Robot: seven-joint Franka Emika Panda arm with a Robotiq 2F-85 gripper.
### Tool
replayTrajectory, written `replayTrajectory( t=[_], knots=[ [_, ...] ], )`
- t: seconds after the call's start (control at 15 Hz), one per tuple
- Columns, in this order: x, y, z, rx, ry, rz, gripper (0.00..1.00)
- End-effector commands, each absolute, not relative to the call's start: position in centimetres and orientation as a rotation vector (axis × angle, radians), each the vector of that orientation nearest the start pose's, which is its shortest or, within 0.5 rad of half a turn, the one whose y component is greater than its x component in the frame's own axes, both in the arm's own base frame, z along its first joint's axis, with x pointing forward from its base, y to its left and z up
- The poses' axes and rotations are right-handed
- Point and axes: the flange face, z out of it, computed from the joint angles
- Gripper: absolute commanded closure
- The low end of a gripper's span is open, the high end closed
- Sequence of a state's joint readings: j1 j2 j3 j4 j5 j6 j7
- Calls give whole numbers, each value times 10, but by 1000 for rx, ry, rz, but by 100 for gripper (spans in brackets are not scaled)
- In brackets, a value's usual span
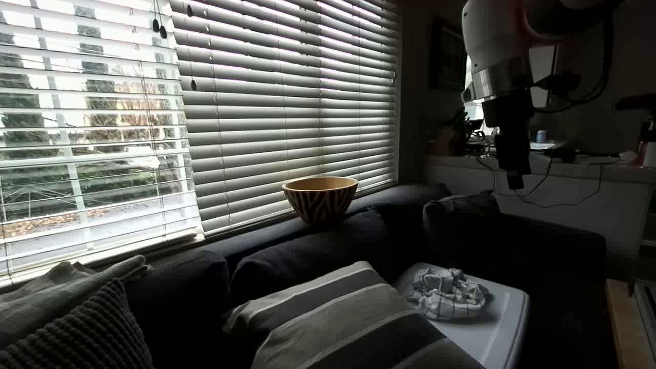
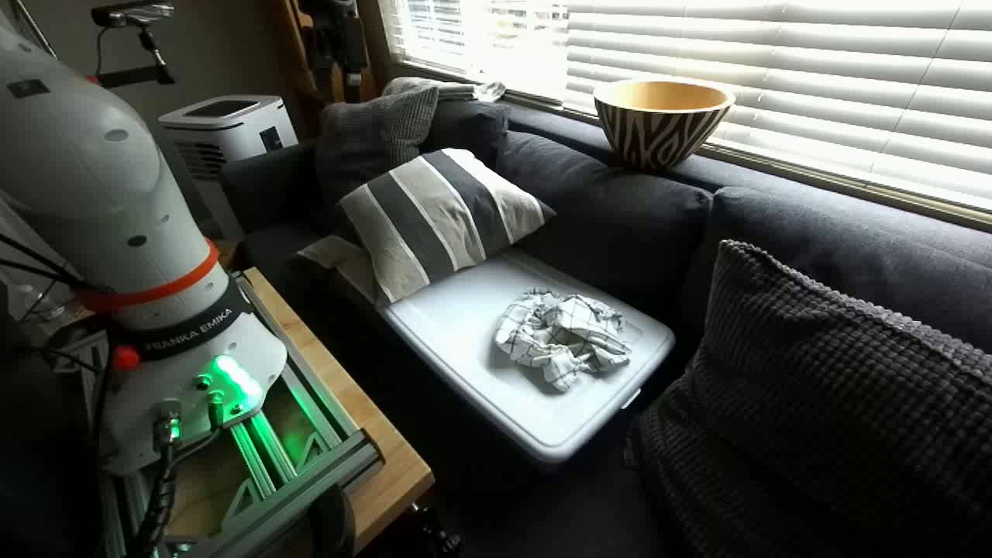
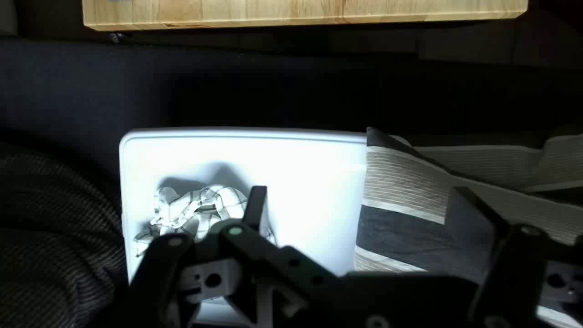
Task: Use the towel to wipe the white lid.
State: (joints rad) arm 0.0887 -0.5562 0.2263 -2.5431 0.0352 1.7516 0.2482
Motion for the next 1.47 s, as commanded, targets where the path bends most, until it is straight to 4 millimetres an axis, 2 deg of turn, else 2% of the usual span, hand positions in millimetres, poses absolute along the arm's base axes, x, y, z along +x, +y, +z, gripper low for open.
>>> replayTrajectory(
  t=[0.0, 0.6, 0.67, 0.8, 0.87, 0.93, 1.07, 1.27, 1.4],
  knots=[
    [332, 112, 436, -3268, -14, 355, 0],
    [332, 112, 436, -3268, -14, 355, 0],
    [333, 106, 437, -3267, -12, 374, 0],
    [350, 79, 432, -3246, -58, 351, 0],
    [362, 54, 424, -3214, -103, 311, 0],
    [371, 38, 420, -3204, -108, 270, 0],
    [394, -3, 399, -3165, -105, 195, 0],
    [426, -52, 352, -3105, -117, 104, 0],
    [447, -73, 316, -3087, -94, 57, 0]
  ],
)
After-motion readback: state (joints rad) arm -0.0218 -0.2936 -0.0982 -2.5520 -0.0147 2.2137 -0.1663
